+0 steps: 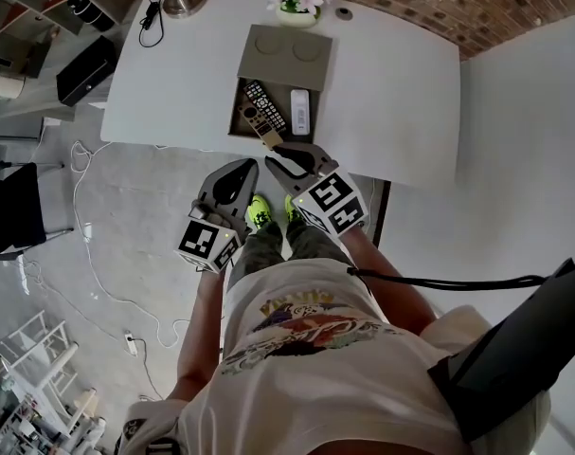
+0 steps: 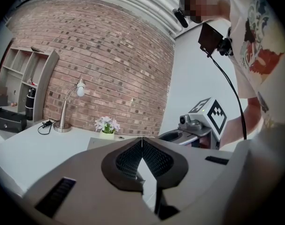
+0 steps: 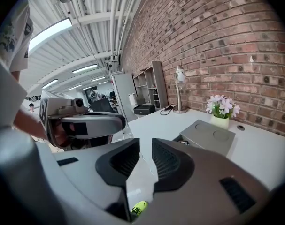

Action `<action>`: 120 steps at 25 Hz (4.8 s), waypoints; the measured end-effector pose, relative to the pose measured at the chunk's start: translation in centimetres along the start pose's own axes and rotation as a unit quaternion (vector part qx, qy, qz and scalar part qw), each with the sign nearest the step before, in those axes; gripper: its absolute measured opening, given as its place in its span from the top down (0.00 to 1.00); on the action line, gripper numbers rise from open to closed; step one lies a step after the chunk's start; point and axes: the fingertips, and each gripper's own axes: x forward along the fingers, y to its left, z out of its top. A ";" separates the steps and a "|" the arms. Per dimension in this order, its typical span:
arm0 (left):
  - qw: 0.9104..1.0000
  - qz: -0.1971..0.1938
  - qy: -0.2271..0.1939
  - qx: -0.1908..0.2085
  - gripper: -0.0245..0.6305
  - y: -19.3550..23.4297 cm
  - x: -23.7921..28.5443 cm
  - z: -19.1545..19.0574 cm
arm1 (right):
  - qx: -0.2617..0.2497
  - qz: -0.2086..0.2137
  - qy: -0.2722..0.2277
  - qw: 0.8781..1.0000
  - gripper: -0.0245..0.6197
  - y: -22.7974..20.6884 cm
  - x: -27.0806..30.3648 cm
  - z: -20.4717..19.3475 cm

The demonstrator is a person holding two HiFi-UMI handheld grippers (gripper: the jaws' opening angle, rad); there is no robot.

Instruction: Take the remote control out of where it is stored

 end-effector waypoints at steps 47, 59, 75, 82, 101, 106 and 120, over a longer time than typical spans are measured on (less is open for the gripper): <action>0.997 0.003 0.033 -0.063 0.95 5.4 2.3 -9.4 | 0.021 -0.043 0.110 0.993 0.71 -5.6 8.0 -9.2; 0.996 -0.001 0.041 -0.079 0.95 7.4 2.8 -12.1 | 0.034 -0.053 0.140 0.988 0.61 -7.0 10.3 -11.9; 0.995 -0.003 0.043 -0.094 0.95 8.8 1.9 -13.2 | 0.043 -0.067 0.178 0.981 0.55 -8.0 11.8 -13.2; 0.994 -0.005 0.045 -0.099 0.95 9.1 1.5 -13.4 | 0.046 -0.066 0.193 0.978 0.55 -7.4 12.1 -13.5; 0.993 -0.012 0.048 -0.111 0.95 9.0 1.9 -13.7 | 0.045 -0.076 0.194 0.977 0.59 -8.6 12.5 -13.9; 0.992 -0.012 0.047 -0.112 0.95 9.1 2.5 -13.6 | 0.039 -0.080 0.197 0.976 0.62 -9.1 12.5 -13.9; 0.993 -0.013 0.048 -0.112 0.95 9.0 2.3 -13.3 | 0.049 -0.100 0.182 0.977 0.63 -9.1 12.3 -13.2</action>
